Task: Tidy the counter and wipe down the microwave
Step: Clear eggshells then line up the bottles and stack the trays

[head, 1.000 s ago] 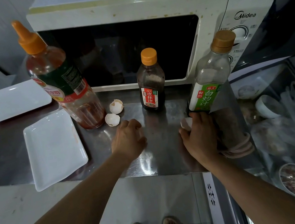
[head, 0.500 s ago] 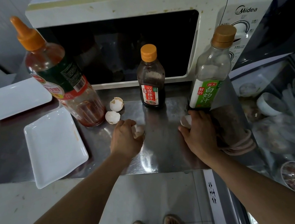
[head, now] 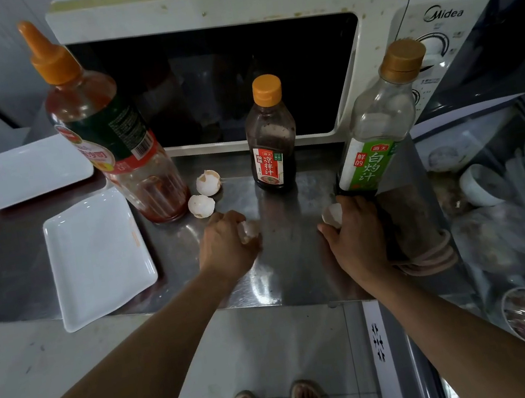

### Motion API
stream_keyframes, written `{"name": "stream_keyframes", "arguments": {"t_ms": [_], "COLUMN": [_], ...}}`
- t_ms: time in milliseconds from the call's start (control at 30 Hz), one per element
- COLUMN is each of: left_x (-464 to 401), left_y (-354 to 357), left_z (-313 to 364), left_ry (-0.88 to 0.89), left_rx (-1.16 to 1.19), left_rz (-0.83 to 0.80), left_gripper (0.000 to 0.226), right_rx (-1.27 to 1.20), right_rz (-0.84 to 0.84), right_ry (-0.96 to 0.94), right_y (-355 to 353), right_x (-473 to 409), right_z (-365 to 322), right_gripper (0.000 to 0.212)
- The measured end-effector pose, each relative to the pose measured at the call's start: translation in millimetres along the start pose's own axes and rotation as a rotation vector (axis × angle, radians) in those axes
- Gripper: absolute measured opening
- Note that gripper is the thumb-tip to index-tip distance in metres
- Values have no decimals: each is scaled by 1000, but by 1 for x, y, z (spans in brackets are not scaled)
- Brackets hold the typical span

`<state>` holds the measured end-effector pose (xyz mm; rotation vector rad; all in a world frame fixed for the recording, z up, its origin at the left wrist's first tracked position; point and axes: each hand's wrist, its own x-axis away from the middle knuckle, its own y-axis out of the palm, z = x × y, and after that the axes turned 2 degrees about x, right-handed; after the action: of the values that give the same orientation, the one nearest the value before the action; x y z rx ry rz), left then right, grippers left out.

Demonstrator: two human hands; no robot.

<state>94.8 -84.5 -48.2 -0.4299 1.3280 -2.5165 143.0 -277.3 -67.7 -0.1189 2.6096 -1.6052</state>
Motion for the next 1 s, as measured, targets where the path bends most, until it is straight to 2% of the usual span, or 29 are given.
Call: {"name": "stream_keyframes", "arguments": {"t_ms": [400,600,767,1000], "left_x": [8,20,25,18], "left_y": [-21,-46,-72,-94], "left_z": [-4,-17,-32,-51], "left_ry": [-48,-90,-109,-130], "left_rx": [55,94,82,92], "left_rz": [31,72,139,183], "left_gripper": [34,21,34,40], "right_rx": [-39,-93,-153,-131], "right_rz": [-42,-44,-85,-141], "right_ry": [-27,-155,-288,-394], "right_y": [-5,-7,-3,21], "right_x": [3,3,2,-15], "right_z": [-15,-46,-83,-134], "right_gripper": [53,52,54,49]}}
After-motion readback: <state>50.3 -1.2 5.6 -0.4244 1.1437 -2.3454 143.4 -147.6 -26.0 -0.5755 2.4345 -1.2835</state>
